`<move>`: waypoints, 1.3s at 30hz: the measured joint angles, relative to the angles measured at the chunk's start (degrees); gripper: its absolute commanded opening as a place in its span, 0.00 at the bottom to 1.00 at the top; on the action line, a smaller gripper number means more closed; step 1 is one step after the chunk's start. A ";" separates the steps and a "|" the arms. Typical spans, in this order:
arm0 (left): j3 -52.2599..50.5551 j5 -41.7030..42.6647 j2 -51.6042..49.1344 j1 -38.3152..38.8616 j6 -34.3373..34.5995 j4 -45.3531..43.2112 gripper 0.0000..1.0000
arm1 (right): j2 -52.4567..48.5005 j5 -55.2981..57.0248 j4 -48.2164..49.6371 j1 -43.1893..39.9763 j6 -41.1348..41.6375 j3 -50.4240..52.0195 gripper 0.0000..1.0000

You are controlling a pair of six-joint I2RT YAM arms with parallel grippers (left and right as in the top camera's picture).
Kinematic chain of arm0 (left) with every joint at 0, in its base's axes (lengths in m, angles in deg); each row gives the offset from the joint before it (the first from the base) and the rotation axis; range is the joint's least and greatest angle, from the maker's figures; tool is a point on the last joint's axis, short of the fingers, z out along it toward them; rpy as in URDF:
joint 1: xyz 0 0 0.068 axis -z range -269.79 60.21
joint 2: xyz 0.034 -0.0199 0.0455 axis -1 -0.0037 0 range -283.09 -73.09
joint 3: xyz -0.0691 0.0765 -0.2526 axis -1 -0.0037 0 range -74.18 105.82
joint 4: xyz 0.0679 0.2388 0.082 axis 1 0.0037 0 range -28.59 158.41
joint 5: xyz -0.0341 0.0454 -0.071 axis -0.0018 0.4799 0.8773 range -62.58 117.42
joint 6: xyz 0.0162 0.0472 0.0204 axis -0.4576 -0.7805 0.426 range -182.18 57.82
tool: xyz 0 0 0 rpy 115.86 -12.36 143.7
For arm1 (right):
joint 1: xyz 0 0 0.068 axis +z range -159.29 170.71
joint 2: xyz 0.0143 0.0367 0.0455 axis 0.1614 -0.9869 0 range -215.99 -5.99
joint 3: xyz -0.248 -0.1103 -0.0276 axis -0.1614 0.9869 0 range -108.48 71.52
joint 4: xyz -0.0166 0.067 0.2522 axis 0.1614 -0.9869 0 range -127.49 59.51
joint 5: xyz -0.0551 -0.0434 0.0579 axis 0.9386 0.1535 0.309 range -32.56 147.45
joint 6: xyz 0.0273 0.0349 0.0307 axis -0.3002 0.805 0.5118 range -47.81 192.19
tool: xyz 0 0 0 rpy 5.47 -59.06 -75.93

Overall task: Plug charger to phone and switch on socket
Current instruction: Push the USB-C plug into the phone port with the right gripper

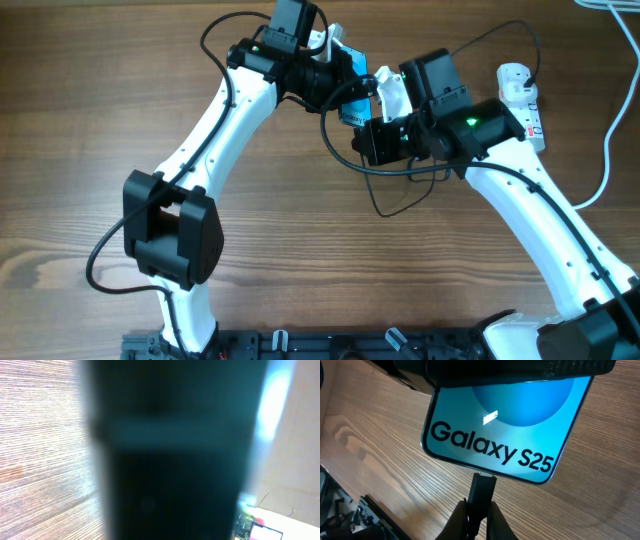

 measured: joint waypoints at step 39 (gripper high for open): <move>0.07 0.92 0.00 -0.68 -1.64 3.28 0.04 | 0.00 -2.47 1.01 0.11 2.38 0.35 0.07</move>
